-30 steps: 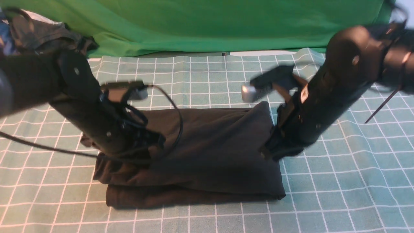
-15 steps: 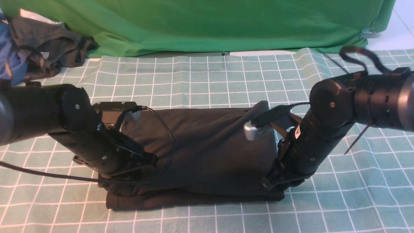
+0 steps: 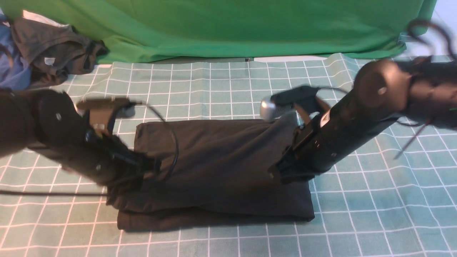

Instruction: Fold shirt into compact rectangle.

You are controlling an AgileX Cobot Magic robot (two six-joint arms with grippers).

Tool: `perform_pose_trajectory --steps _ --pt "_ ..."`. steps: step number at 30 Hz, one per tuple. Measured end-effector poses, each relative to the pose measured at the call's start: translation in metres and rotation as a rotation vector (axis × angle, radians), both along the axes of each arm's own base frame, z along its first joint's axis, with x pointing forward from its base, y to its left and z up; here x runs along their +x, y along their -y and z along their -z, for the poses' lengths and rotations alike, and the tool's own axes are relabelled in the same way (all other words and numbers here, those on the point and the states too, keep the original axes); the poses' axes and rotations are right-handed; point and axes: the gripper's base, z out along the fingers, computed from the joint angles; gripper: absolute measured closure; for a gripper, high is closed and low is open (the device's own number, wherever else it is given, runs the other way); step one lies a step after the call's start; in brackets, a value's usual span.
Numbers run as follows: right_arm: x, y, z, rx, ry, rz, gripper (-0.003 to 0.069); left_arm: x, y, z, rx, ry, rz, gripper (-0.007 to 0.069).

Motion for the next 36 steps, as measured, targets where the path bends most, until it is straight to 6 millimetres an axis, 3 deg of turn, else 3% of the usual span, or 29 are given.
perform_pose_trajectory --steps 6,9,11,15,17,19,23,27,28,30,33,36 --pt "0.001 0.002 0.03 -0.102 -0.087 -0.047 0.0636 -0.006 -0.001 0.018 0.008 -0.072 -0.009 0.062" --pt "0.001 0.006 0.026 -0.131 -0.064 -0.06 0.0636 -0.006 -0.001 0.013 0.004 -0.066 -0.01 0.0619" --pt "0.0 0.011 0.01 -0.125 -0.021 -0.06 0.0636 -0.008 -0.001 0.002 -0.003 -0.057 -0.004 0.0619" --pt "-0.012 0.025 -0.047 -0.085 0.145 -0.062 0.0636 -0.014 -0.001 -0.035 -0.021 0.025 0.012 0.0617" --pt "-0.026 0.037 -0.088 -0.046 0.268 -0.04 0.0636 -0.02 -0.002 -0.056 -0.033 0.085 0.016 0.0617" --pt "-0.046 0.055 -0.132 0.003 0.421 -0.008 0.0636 -0.035 -0.004 -0.087 -0.052 0.189 0.022 0.0617" --pt "-0.096 0.091 -0.206 0.159 0.725 0.058 0.0636 -0.069 -0.009 -0.13 -0.082 0.373 0.026 0.0617" --pt "-0.147 0.126 -0.247 0.291 0.975 0.102 0.0636 -0.114 -0.018 -0.17 -0.108 0.584 0.031 0.0617" --pt "-0.149 0.128 -0.248 0.298 0.987 0.105 0.0636 -0.117 -0.018 -0.171 -0.109 0.593 0.032 0.0617" --pt "-0.181 0.15 -0.253 0.362 1.122 0.129 0.0636 -0.147 -0.023 -0.186 -0.118 0.682 0.04 0.0617" --pt "-0.211 0.17 -0.235 0.435 1.24 0.155 0.0636 -0.179 -0.028 -0.194 -0.132 0.769 0.046 0.0617" --pt "-0.231 0.183 -0.211 0.5 1.336 0.18 0.0636 -0.197 -0.031 -0.189 -0.148 0.807 0.034 0.0617"
